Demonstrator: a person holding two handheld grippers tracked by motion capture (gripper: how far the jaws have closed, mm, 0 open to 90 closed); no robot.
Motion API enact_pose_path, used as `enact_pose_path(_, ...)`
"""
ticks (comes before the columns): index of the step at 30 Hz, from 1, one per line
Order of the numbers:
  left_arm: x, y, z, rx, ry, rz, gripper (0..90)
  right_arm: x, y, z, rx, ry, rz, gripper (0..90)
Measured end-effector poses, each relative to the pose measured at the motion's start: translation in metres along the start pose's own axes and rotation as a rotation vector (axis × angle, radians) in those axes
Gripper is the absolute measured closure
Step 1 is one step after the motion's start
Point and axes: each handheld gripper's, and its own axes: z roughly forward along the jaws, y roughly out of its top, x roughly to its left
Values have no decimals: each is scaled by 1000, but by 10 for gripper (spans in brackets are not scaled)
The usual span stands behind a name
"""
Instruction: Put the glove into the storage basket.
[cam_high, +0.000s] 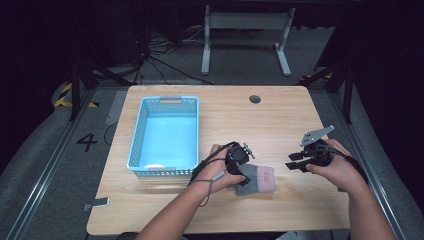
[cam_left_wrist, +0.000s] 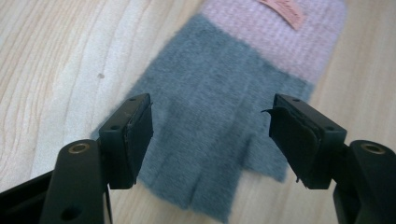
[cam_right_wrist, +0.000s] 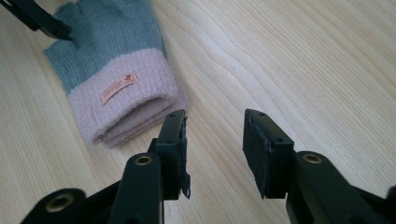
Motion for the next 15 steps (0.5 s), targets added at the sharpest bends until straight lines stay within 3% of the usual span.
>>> enact_pose_path(7,3,-3,13,10,-9,-4,302,0,0,-2,-11,12,3,593)
enact_pose_path(15,-4,-3,24,10,6,16,172,0,-1,-3,-24,15,6,576)
